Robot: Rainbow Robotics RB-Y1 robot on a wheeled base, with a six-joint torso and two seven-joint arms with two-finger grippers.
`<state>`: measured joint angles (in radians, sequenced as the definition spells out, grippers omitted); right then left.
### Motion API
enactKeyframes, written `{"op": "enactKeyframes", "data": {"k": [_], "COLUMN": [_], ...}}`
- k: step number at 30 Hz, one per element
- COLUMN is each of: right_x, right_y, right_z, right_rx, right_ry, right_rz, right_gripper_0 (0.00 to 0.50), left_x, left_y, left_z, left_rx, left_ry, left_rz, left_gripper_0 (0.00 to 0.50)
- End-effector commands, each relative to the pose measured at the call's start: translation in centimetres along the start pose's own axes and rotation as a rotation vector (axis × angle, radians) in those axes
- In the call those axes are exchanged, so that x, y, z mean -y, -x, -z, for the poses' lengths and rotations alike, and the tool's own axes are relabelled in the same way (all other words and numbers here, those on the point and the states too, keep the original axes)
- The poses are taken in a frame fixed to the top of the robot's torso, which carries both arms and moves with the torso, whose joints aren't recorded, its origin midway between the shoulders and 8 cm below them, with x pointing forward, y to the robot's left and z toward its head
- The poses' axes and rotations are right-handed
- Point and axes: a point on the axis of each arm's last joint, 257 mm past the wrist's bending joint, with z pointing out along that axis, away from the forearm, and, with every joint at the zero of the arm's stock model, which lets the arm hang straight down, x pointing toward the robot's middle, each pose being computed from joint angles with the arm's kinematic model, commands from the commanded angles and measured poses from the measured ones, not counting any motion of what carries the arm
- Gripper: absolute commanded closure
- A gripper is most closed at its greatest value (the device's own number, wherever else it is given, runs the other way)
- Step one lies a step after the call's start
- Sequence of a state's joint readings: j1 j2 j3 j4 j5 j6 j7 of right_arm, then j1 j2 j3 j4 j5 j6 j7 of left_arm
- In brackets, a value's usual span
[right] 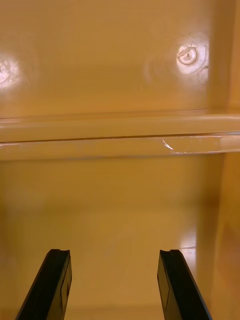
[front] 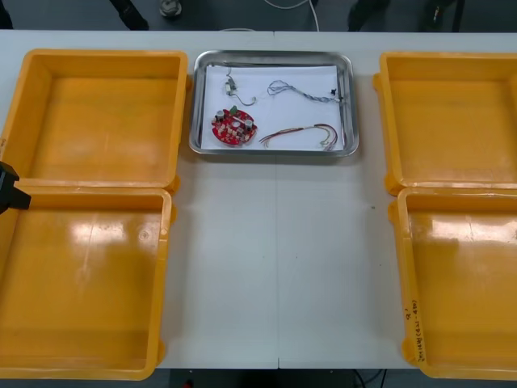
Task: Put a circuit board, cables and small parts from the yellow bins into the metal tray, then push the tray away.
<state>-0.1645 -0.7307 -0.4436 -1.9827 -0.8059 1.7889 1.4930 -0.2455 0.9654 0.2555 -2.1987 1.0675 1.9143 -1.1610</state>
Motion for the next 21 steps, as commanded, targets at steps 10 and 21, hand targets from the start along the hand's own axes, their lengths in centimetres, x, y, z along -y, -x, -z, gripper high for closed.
{"op": "enactKeyframes", "data": {"k": [10, 21], "right_x": [1.9, 1.5], "right_y": [1.2, 1.5], "right_z": [2.2, 2.7], "right_rx": [0.002, 0.007], "right_ry": [-0.044, -0.041], "right_rz": [0.006, -0.003], "right_gripper_0": [0.000, 0.000], "left_x": [-1.8, -1.8], "left_y": [0.1, 0.1], "left_z": [1.2, 1.2], "left_rx": [0.013, 0.013], "left_ry": [0.058, 0.058], "left_rz": [-0.052, -0.052], "left_gripper_0": [0.000, 0.000]}}
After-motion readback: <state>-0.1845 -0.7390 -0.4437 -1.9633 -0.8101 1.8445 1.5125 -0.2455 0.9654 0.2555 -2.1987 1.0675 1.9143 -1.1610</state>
